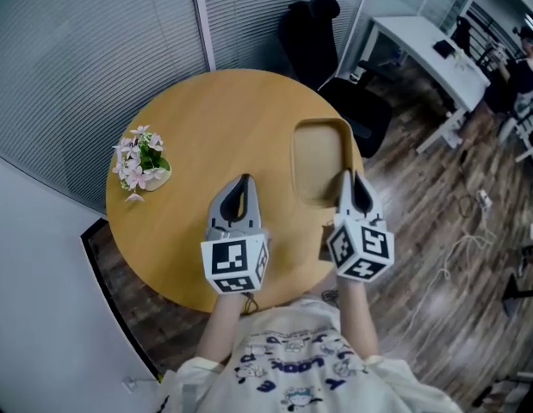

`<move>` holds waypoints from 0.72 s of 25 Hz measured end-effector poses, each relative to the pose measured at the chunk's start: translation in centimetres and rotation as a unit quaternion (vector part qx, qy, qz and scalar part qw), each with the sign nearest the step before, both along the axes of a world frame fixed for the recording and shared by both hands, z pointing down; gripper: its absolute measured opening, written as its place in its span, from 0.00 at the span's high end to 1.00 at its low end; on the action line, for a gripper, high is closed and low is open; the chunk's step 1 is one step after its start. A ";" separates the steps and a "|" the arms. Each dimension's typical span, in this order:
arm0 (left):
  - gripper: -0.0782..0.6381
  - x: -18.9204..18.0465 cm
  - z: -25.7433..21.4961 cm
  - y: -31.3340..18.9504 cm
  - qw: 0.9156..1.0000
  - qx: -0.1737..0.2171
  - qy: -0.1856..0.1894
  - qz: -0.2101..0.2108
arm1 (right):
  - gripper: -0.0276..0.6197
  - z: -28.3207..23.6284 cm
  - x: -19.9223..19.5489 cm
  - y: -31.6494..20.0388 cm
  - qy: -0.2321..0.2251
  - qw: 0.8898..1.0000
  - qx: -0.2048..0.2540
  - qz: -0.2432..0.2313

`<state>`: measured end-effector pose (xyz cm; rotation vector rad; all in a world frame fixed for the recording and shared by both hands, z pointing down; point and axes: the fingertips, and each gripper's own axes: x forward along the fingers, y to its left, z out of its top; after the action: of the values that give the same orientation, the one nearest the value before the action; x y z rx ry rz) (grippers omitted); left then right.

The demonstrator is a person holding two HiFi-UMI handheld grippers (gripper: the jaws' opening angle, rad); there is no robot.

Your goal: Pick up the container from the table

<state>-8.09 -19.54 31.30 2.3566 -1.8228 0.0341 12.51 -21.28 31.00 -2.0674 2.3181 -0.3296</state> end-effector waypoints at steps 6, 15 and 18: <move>0.89 -0.5 -1.8 0.9 1.000 0.021 0.001 -0.002 | 0.93 -1.7 -0.8 1.0 -0.002 1.000 0.020 -0.007; 0.89 -0.6 -2.8 1.9 0.999 0.033 0.001 -0.010 | 0.93 -2.5 -1.2 1.9 -0.006 0.999 0.031 -0.018; 0.89 -0.4 -2.8 2.0 0.999 0.035 0.000 -0.009 | 0.93 -2.5 -1.0 2.0 -0.007 0.999 0.033 -0.017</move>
<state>-8.52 -17.52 28.47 2.3853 -1.8750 -0.0333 11.48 -19.25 28.51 -1.9912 2.3265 -0.2643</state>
